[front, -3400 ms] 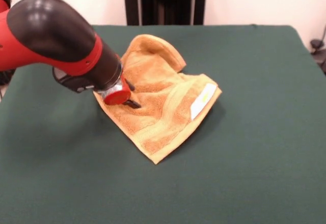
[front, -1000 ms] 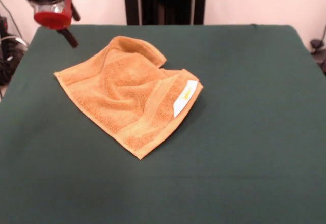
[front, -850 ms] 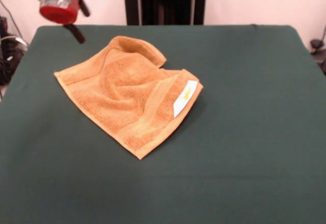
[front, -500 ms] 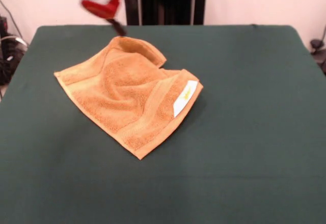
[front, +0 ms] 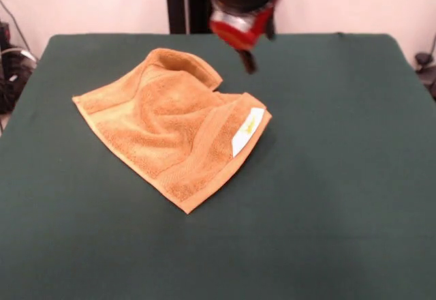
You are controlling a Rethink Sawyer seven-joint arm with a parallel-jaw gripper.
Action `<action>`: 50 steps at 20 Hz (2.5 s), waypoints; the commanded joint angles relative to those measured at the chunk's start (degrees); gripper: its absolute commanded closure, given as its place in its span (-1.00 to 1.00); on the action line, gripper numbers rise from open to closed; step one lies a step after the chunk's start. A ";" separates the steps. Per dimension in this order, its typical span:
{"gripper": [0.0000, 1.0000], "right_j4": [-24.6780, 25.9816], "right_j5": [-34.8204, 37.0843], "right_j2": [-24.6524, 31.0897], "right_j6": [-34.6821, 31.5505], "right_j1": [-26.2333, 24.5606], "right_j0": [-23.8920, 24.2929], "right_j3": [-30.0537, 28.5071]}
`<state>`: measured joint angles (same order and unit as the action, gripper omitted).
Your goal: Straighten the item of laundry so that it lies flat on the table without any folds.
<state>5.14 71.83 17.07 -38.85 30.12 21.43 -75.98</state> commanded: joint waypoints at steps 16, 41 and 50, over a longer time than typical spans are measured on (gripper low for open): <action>-1.00 -11.10 -31.12 -12.98 -45.49 -10.52 -9.17 -14.27; -1.00 -8.92 -40.49 -16.13 -52.38 -14.40 -14.70 -16.63; 1.00 -11.30 -40.17 -17.19 -54.00 -15.05 -16.65 -15.19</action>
<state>-2.81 32.95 -1.39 -74.87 20.38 7.73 -88.54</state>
